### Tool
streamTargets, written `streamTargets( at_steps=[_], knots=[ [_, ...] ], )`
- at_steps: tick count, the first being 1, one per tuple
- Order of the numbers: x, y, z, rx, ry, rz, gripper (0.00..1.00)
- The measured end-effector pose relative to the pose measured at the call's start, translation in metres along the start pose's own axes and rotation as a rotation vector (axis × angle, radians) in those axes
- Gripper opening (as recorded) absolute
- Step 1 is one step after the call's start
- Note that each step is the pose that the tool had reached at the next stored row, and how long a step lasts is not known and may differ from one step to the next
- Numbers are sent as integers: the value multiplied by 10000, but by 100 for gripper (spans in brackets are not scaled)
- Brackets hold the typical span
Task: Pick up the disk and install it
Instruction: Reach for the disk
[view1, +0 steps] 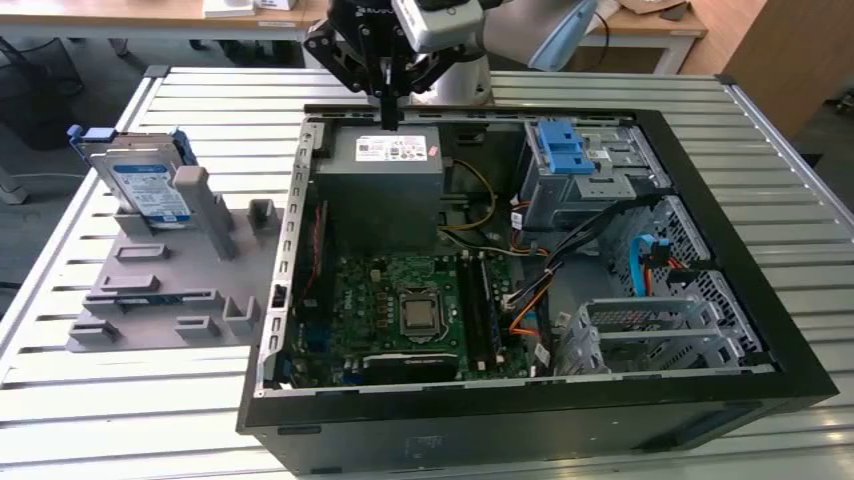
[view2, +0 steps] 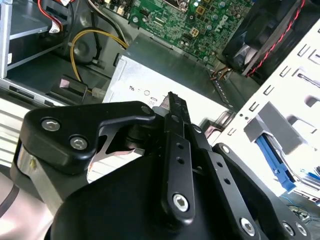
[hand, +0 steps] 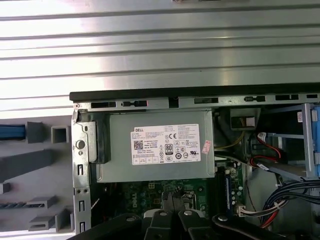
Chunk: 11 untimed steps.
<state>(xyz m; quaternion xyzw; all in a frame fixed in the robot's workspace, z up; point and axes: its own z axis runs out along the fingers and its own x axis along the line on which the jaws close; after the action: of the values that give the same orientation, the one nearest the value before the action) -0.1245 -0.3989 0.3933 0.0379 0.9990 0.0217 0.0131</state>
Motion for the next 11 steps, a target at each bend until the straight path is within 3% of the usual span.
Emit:
streamTargets(
  at_steps=[4, 11],
  knots=[
    [55, -4, -1, -1, 0, -1, 11],
    [69, -5, -1, -1, 0, -1, 11]
  ],
)
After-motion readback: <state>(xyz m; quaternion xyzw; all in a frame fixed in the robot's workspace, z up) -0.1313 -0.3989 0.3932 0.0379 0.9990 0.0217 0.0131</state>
